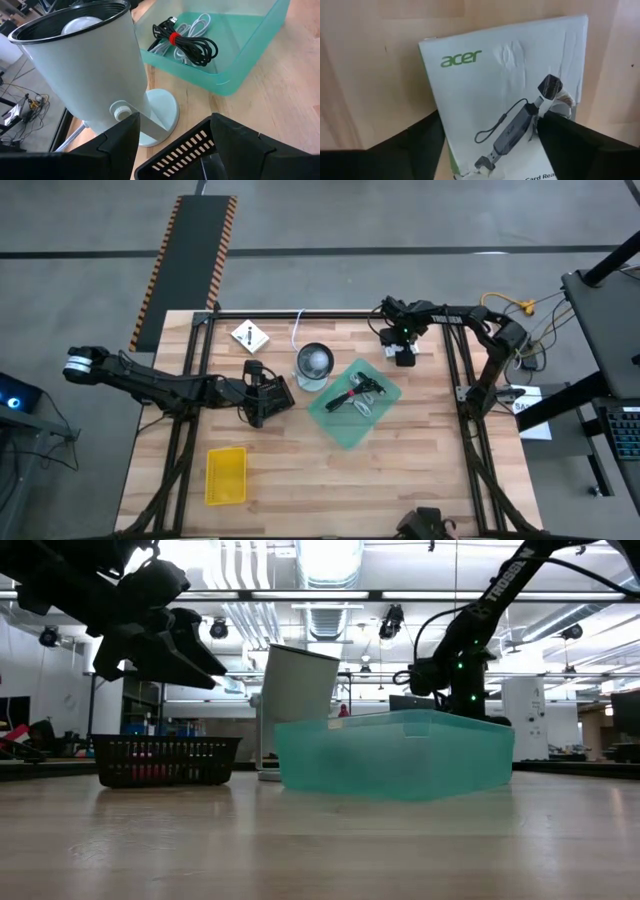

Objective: Pick and place items into bin
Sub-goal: Put the right white card reader box into the yellow bin

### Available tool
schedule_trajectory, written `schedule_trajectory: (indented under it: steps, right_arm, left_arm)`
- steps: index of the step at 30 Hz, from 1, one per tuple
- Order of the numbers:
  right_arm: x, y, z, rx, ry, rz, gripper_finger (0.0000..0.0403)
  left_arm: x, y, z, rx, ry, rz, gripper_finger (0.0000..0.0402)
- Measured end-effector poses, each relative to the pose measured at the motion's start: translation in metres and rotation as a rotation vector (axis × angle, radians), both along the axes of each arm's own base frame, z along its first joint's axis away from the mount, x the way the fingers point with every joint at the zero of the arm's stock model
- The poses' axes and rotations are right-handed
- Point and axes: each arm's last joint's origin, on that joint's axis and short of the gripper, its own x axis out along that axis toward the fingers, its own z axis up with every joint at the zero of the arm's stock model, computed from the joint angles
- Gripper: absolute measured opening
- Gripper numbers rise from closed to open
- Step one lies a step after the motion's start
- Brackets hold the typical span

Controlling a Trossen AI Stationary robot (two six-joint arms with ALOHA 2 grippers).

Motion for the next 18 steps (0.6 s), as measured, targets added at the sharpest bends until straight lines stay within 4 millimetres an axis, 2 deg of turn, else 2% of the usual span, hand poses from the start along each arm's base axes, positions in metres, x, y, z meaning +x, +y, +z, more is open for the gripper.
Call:
schedule_trajectory:
  steps: [6, 12, 18]
  right_arm:
    - [-0.001, 0.002, -0.002, 0.004, 0.003, -0.005, 0.0228]
    - [-0.003, 0.003, 0.003, -0.005, -0.002, -0.02, 0.0206]
    - [-0.008, 0.007, 0.03, -0.067, -0.066, -0.06, 0.0203]
  left_arm:
    - [0.0, 0.0, 0.0, 0.0, 0.0, 0.0, 0.0226]
    - [0.0, 0.0, 0.0, 0.0, 0.0, 0.0, 0.0226]
    - [0.0, 0.0, 0.0, -0.001, -0.001, 0.0, 0.0226]
